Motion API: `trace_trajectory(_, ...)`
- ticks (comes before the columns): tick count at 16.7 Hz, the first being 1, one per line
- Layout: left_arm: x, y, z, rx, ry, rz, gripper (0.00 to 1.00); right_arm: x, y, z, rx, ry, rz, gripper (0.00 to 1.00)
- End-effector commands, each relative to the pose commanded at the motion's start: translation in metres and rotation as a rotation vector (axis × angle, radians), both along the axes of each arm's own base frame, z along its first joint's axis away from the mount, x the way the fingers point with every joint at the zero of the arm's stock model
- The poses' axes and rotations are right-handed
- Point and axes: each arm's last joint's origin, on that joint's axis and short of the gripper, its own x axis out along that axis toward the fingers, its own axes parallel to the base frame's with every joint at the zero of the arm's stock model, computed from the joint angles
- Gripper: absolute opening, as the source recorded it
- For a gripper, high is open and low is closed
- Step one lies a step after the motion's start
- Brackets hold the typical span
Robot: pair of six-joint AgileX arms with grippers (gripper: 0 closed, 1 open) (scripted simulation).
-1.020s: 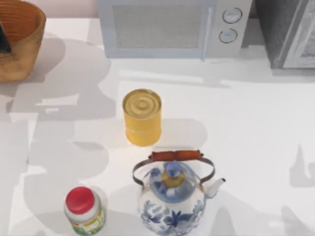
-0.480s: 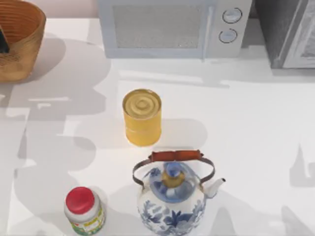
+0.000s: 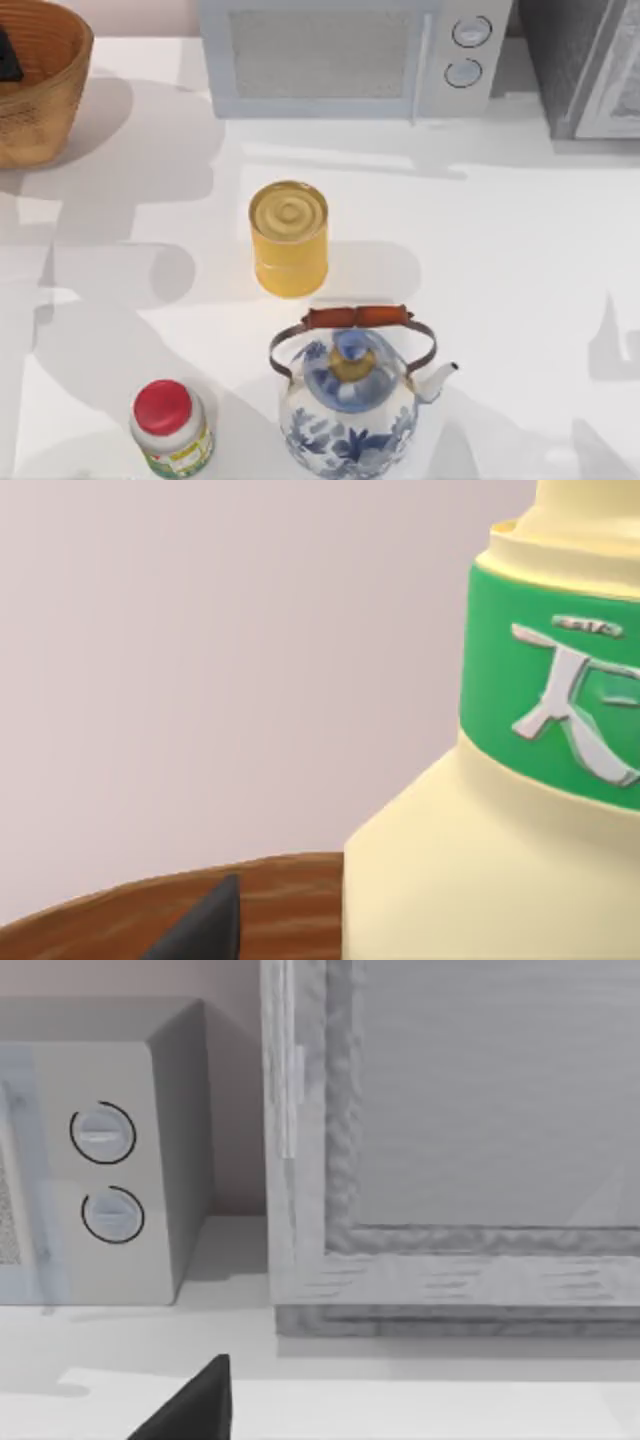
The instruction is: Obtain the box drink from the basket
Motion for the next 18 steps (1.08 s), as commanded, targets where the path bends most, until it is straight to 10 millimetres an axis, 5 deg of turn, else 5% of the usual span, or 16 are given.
trace_trajectory(7, 0.0150, -0.0002, -0.0005, 0.000, 0.000, 0.000, 1.00, 0.0000, 0.0000, 0.0000, 0.000, 0.000, 0.000, 1.00)
trace_trajectory(18, 0.0150, -0.0002, -0.0005, 0.000, 0.000, 0.000, 0.17, 0.0000, 0.0000, 0.0000, 0.000, 0.000, 0.000, 1.00)
